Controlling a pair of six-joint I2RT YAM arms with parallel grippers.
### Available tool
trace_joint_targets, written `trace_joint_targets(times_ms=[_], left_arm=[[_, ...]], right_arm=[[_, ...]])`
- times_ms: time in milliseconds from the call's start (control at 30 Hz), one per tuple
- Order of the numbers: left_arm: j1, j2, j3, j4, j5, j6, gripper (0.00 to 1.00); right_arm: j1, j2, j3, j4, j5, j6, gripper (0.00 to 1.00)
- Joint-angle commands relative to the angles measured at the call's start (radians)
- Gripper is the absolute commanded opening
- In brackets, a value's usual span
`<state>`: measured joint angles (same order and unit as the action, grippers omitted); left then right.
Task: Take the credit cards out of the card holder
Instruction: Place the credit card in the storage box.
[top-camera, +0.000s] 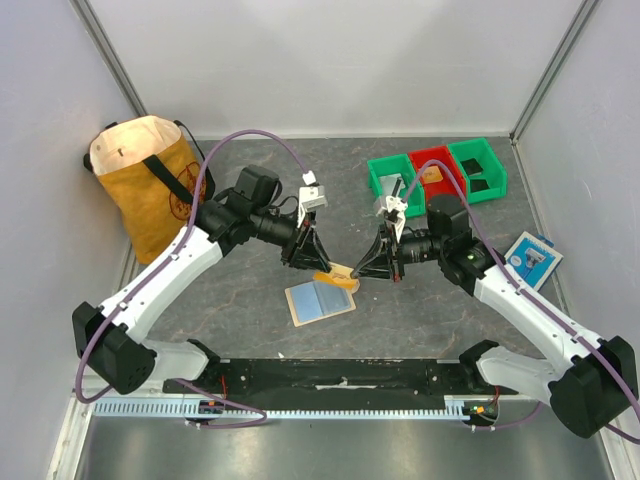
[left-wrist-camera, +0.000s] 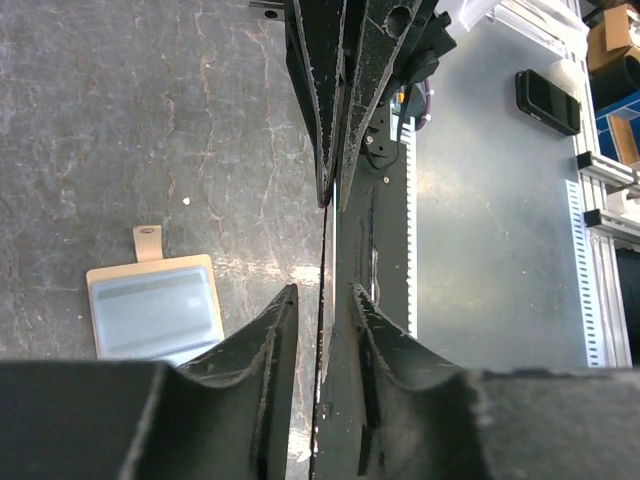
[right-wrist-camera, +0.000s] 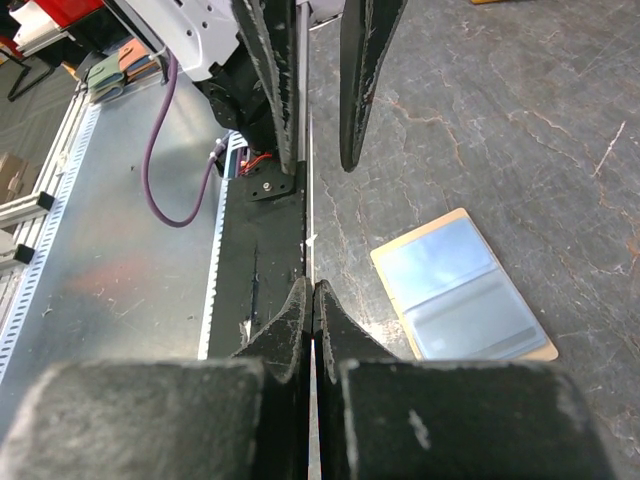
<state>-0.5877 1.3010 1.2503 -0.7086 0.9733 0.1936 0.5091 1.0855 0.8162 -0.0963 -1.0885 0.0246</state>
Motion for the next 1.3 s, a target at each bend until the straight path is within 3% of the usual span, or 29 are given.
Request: trace_joint_targets(times_ms=[0, 100, 167, 300, 367, 533, 633, 700, 833, 1033, 1267], left_arm=[[-0.024, 0.026, 0.063, -0.041, 0.041, 0.061, 0.25], [-0.027, 0.027, 0.058, -0.060, 0.048, 0.072, 0.02], [-0.027, 0.017, 0.055, -0.054, 0.039, 0.067, 0.02], [-0.023, -0.051, 0.003, 0.056, -0.048, -0.005, 0.02], [-0.014, -0.109, -0.058, 0.166, -0.125, -0.112, 0.02], [-0.009, -0.261, -0.276, 0.523, -0.367, -0.454, 0.02], [-0.009, -0.350, -0.422, 0.763, -0.473, -0.627, 0.02], [-0.012, -0.376, -0.474, 0.860, -0.515, -0.716, 0.02], [-0.029, -0.391, -0.558, 1.020, -0.616, -0.868, 0.02], [-0.067, -0.353, -0.658, 1.259, -0.734, -1.091, 0.02], [-0.141, -0.270, -0.650, 1.368, -0.805, -1.184, 0.02]], right_arm=[[0.011, 0.001, 0.037, -0.011, -0.036, -0.041, 0.00], [0.011, -0.004, 0.038, -0.014, -0.034, -0.046, 0.00], [0.011, -0.007, 0.034, -0.014, -0.019, -0.045, 0.04], [0.011, -0.016, 0.018, 0.019, 0.028, -0.026, 0.33], [0.009, -0.042, -0.006, 0.088, 0.088, 0.064, 0.42], [0.006, -0.101, -0.112, 0.358, 0.257, 0.294, 0.64], [0.006, -0.108, -0.237, 0.685, 0.384, 0.528, 0.71], [0.008, -0.090, -0.319, 0.907, 0.436, 0.690, 0.74], [0.012, -0.068, -0.439, 1.151, 0.596, 0.872, 0.75], [0.071, -0.026, -0.523, 1.354, 0.742, 0.942, 0.75], [0.104, 0.096, -0.505, 1.510, 0.814, 1.026, 0.71]])
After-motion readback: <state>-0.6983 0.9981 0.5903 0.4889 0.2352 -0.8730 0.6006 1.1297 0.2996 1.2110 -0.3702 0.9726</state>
